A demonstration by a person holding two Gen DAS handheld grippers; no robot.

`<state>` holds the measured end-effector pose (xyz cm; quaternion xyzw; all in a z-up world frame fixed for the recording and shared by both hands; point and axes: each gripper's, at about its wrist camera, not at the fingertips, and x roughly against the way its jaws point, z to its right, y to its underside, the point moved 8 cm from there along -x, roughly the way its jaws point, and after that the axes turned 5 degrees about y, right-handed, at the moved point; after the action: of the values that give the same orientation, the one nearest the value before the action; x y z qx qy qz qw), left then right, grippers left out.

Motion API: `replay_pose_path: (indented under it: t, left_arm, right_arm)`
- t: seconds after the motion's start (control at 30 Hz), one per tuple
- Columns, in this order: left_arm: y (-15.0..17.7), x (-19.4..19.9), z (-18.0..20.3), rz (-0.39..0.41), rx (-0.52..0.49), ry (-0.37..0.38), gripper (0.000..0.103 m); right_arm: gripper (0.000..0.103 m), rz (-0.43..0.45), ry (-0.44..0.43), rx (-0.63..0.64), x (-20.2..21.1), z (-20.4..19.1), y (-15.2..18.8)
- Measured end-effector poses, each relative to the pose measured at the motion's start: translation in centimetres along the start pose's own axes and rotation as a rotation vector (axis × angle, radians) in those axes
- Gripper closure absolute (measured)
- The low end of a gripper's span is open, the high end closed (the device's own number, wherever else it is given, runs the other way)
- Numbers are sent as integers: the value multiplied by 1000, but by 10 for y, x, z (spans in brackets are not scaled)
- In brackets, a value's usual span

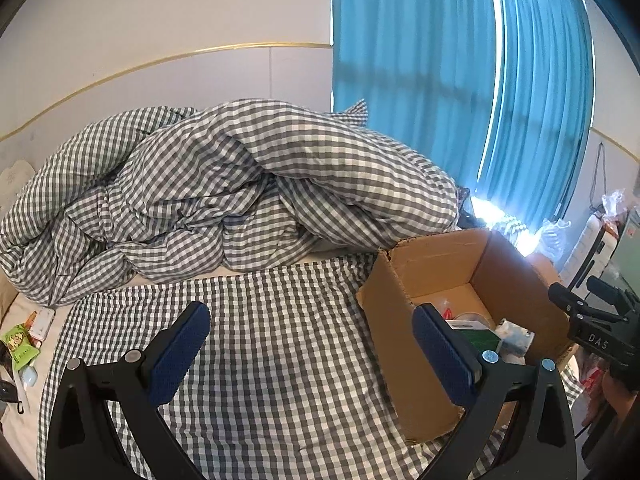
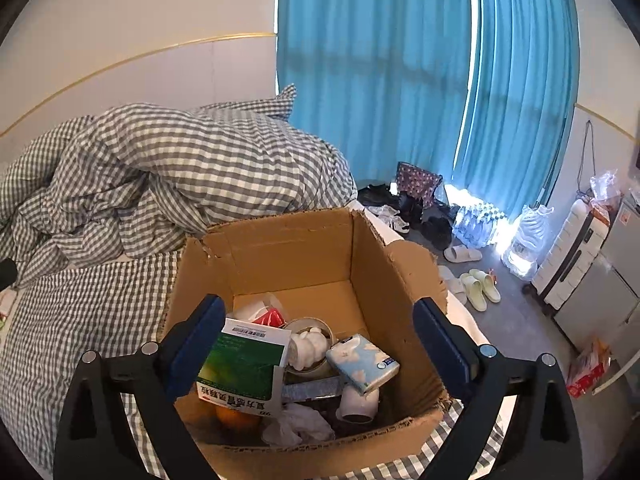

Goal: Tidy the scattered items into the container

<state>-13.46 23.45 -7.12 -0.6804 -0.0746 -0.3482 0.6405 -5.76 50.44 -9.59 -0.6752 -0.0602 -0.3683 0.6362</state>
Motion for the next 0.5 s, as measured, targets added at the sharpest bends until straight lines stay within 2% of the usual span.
replay_pose_path:
  t: [0.23,0.5]
  left_arm:
    - [-2,32,-11,37,17,-3,0]
    - [4,71,-57,68,47,-75,0]
  right_arm:
    - [2,44,-18,2,33,-11,-8]
    - [1,81,-84,45,66,-64,-11]
